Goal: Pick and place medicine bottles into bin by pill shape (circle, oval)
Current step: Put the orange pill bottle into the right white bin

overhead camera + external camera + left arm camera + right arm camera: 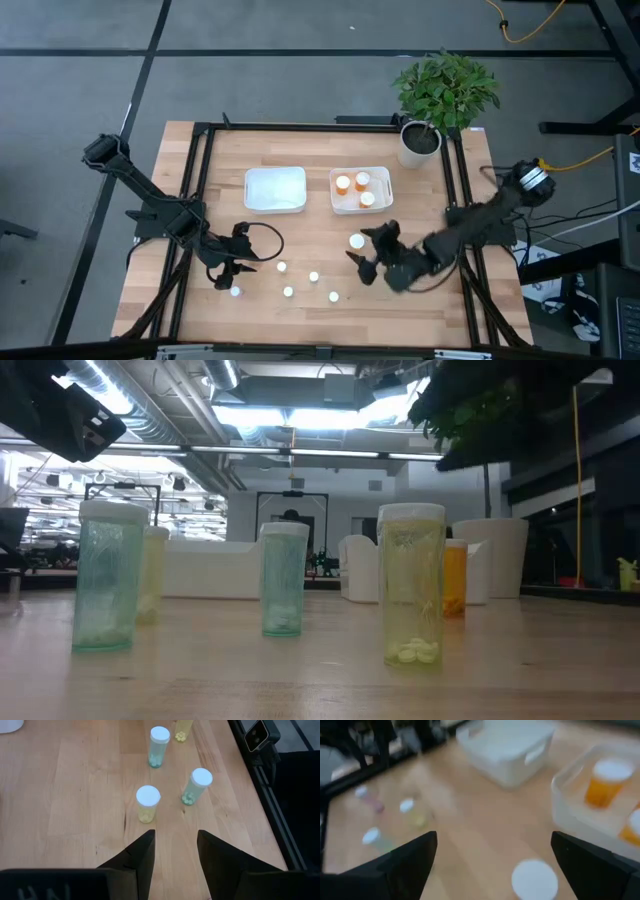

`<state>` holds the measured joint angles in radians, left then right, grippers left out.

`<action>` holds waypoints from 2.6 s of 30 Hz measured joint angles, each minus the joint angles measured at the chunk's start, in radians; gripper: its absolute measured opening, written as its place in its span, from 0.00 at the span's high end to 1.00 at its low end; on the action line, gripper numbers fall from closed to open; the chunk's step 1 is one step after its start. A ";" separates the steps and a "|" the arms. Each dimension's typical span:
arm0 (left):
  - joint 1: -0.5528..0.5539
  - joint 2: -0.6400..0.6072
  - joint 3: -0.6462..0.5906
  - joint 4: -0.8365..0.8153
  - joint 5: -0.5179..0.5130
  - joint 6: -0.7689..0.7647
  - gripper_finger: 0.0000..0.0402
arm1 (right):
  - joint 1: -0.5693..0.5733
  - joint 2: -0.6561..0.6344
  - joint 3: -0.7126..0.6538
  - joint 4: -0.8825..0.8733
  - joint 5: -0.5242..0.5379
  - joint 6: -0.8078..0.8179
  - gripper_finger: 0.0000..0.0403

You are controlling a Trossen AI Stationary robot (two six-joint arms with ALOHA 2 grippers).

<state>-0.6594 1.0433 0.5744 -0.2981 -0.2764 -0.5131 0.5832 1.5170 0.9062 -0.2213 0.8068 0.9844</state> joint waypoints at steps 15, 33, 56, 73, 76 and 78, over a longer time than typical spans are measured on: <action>0.000 0.000 0.000 0.000 0.000 0.000 0.65 | -0.181 -0.017 0.242 -0.527 -0.414 0.368 0.03; 0.000 0.000 0.000 0.000 0.000 0.000 0.65 | -0.195 0.306 0.497 -0.742 -0.515 0.429 0.03; 0.000 0.000 0.000 0.000 0.000 0.000 0.65 | -0.268 0.416 0.495 -0.728 -0.581 0.420 0.03; 0.000 0.000 0.000 0.000 0.000 0.000 0.65 | -0.269 0.422 0.494 -0.710 -0.592 0.393 0.19; 0.000 0.000 0.000 0.000 0.000 0.000 0.65 | -0.269 0.422 0.494 -0.711 -0.592 0.391 0.23; 0.000 0.000 0.000 0.000 0.000 0.000 0.65 | -0.269 0.422 0.494 -0.711 -0.593 0.375 0.25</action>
<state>-0.6598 1.0435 0.5747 -0.2981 -0.2764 -0.5129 0.3141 1.9392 1.4002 -0.9324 0.2142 1.3592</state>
